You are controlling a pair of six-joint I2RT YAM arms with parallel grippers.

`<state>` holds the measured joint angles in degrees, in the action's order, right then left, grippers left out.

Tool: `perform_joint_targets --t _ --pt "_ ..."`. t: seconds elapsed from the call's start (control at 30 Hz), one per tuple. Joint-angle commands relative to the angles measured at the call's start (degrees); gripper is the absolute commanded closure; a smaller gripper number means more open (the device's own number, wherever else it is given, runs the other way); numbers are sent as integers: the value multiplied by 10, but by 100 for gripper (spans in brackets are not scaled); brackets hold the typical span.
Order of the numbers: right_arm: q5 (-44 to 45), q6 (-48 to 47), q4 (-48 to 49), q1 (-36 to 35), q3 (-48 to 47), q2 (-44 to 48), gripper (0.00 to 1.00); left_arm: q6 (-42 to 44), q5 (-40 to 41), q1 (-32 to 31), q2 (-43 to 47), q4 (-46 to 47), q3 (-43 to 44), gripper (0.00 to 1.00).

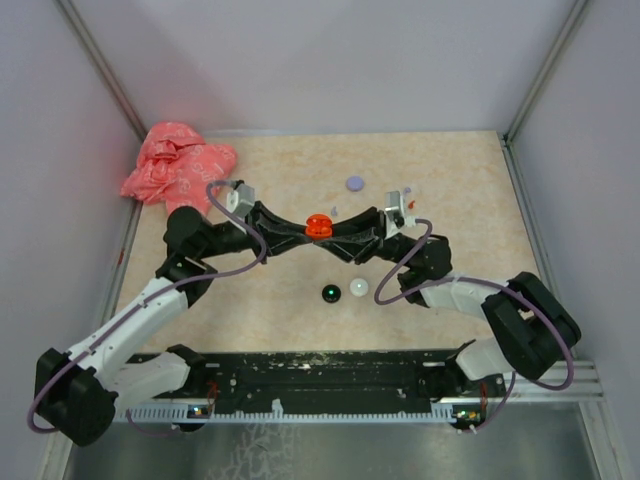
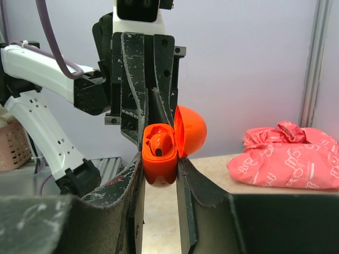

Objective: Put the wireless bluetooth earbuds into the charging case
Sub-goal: Place the earbud in the charging case, then adjust the earbud at the center of the board.

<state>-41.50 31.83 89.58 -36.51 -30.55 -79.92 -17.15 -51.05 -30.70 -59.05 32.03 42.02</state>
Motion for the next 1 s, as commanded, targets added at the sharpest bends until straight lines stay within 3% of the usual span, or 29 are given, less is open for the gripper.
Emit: perform_joint_targets --t 0.0,0.3,0.7,0.87,0.97 --pt "-46 8 35 -13 -22 -5 89 11 -25 -21 5 5 -1 100" --pt "-57 -19 -30 9 -12 38 76 40 9 -21 25 -39 2 100" --pt "-75 -7 -31 23 1 51 66 59 31 -21 37 -73 8 100" --pt "-74 4 -21 30 9 54 67 65 35 -21 39 -80 8 100" --pt "-74 7 -19 34 14 58 72 71 38 -21 41 -89 9 100"
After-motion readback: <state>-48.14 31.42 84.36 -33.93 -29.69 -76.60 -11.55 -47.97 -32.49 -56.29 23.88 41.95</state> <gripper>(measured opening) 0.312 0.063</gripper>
